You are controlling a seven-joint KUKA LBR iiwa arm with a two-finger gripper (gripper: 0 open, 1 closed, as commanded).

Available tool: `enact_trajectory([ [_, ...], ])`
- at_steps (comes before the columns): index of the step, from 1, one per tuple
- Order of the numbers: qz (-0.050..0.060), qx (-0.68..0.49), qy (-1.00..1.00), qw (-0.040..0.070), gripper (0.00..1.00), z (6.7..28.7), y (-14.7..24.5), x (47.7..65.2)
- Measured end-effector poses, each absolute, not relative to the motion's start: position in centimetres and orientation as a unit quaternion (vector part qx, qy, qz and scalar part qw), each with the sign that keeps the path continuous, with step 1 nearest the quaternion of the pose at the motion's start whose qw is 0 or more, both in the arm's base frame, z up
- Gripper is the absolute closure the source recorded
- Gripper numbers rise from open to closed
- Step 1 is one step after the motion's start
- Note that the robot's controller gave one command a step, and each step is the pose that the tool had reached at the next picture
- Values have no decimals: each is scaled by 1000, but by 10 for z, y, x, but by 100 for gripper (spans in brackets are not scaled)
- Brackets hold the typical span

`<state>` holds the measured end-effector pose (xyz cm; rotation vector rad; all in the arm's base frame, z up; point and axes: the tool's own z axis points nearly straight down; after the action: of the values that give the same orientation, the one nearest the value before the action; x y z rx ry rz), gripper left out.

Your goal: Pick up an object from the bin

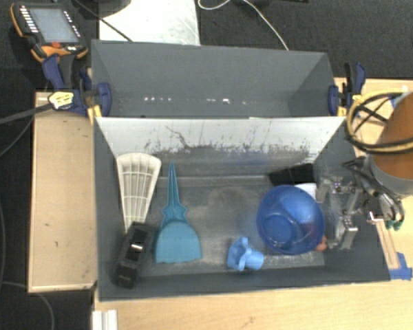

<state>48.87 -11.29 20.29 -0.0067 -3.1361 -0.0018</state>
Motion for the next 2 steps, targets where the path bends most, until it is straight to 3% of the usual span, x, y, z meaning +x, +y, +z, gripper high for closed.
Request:
enact_trajectory([
  [1,0,1,-1000,-1,0,207,-112,490],
  [2,0,138,-990,-1,0,123,-127,506],
])
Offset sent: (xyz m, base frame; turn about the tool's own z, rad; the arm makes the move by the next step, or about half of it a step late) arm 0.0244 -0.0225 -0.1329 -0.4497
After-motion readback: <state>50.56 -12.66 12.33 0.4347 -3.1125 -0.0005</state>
